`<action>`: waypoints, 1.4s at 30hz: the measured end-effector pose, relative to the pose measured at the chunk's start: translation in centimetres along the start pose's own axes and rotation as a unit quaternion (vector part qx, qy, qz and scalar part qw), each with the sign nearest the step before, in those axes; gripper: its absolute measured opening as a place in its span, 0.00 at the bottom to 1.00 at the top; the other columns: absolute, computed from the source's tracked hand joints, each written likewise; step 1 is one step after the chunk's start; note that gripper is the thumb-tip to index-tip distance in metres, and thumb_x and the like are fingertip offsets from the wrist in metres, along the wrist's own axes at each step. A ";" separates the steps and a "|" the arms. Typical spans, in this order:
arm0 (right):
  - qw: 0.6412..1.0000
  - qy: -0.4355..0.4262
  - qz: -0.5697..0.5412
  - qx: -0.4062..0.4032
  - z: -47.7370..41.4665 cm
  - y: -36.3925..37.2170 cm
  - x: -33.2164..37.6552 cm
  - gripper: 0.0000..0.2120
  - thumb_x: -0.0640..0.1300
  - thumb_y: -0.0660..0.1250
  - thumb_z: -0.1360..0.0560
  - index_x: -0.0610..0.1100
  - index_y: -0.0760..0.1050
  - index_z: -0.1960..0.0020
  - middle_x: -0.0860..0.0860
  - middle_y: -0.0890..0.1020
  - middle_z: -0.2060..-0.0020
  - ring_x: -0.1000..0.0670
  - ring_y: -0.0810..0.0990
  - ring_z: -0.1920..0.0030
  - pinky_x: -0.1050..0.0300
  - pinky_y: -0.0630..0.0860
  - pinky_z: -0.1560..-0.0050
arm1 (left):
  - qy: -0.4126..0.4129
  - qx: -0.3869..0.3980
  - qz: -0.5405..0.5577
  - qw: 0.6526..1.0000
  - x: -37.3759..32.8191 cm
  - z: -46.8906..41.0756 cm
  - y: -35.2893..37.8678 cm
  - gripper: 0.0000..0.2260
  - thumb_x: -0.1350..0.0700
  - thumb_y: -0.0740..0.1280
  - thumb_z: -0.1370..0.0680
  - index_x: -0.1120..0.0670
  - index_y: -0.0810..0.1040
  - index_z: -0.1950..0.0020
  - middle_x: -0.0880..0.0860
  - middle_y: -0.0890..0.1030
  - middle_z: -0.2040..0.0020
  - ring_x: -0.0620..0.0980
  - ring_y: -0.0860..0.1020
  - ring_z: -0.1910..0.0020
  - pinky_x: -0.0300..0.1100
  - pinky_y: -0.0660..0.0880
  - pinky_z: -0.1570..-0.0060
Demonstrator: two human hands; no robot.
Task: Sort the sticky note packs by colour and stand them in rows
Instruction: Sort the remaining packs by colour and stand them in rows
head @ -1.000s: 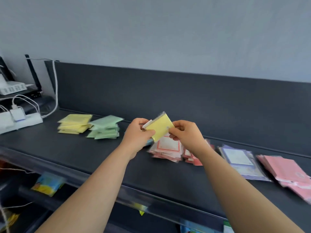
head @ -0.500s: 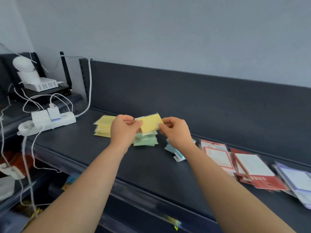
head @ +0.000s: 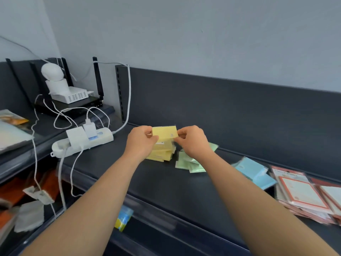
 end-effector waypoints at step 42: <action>0.924 0.209 0.279 -0.156 24.1 -18.7 -13.3 0.16 0.49 0.60 0.21 0.45 0.74 0.35 0.46 0.80 0.42 0.43 0.77 0.42 0.51 0.75 0.47 | 0.430 0.171 -0.148 0.874 -15.5 18.2 18.4 0.11 0.52 0.61 0.20 0.53 0.81 0.47 0.50 0.83 0.48 0.55 0.77 0.48 0.47 0.72 0.50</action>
Point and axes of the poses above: each hand's wrist, its own z-axis away from the middle knuckle, its own y-axis out of the palm, x = y × z, the point moved 7 cm from there along -z, towards the middle knuckle
